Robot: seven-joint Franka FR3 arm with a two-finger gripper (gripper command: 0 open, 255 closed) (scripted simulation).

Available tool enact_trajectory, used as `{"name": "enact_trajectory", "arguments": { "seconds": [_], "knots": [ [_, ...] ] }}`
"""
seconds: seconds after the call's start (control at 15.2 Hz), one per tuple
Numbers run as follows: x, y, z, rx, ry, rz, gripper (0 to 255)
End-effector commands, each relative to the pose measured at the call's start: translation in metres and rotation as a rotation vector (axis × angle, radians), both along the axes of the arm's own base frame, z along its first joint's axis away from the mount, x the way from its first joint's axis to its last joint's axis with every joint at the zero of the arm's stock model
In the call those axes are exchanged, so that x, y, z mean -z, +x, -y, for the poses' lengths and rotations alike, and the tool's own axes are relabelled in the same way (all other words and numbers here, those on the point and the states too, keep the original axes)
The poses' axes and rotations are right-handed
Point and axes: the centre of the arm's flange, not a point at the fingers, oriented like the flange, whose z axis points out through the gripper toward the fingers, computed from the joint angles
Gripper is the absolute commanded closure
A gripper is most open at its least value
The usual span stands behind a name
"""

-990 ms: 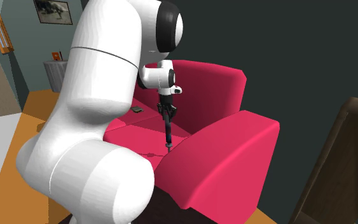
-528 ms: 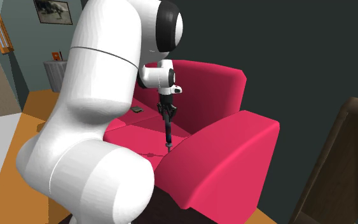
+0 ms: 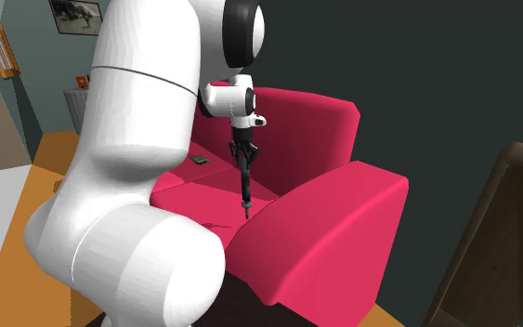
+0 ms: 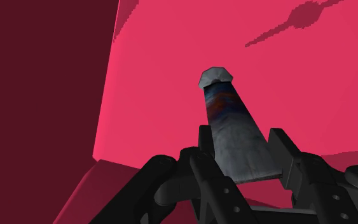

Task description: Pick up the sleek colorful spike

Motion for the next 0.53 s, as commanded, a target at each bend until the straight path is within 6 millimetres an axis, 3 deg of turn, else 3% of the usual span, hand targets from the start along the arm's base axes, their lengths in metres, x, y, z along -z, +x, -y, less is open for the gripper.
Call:
{"name": "enact_trajectory", "arguments": {
  "seconds": [0.0,0.33,0.46],
  "knots": [
    [-0.011,0.000,-0.001,0.000,0.000,0.000,255],
    [-0.037,0.000,-0.001,0.000,0.000,0.000,255],
    [-0.038,0.000,-0.001,0.000,0.000,0.000,255]
  ]
}}
